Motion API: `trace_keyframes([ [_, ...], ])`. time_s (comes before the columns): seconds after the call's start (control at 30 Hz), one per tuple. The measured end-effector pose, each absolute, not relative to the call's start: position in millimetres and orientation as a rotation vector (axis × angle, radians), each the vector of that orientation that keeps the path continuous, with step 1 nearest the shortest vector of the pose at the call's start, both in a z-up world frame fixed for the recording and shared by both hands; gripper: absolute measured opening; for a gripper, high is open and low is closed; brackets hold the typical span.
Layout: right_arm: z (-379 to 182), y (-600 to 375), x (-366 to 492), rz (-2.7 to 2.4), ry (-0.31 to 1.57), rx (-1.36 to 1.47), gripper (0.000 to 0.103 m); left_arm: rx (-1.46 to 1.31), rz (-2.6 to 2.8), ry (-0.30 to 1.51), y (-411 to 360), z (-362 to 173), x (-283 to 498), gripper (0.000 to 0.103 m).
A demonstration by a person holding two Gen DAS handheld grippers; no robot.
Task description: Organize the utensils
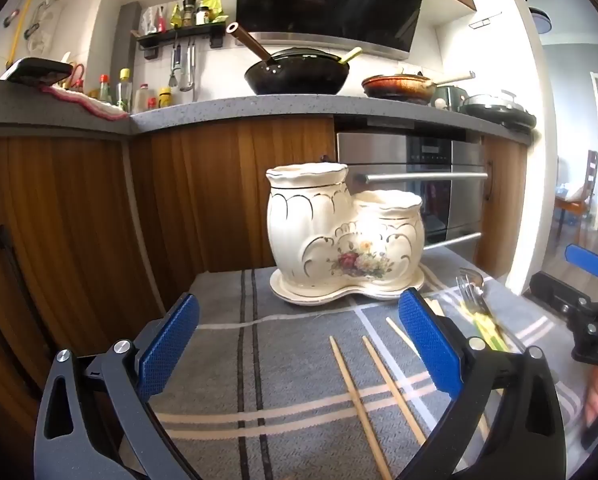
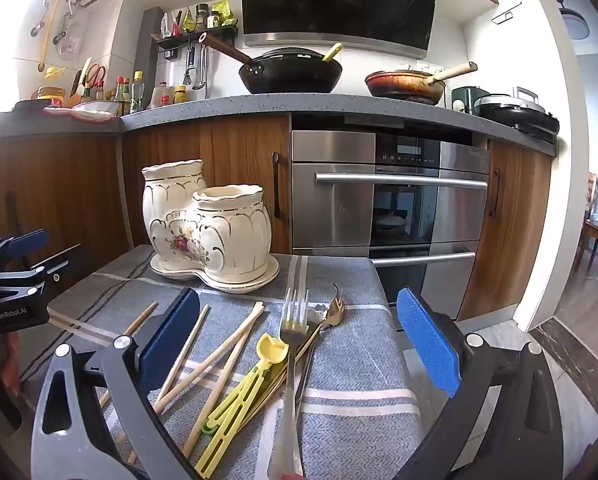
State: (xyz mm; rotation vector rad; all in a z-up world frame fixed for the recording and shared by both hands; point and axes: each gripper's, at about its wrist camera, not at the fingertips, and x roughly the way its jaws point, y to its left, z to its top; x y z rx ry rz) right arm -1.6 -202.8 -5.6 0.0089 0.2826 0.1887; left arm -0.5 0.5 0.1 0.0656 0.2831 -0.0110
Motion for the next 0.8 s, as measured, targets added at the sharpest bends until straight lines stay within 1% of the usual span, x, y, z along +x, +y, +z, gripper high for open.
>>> trace_keyframes([
  [0.8, -8.2, -203.9, 1.0, 0.184, 0.286, 0.003, 0.098, 0.071, -0.005, 0.286, 4.5, 1.4, -0.5, 0.099],
])
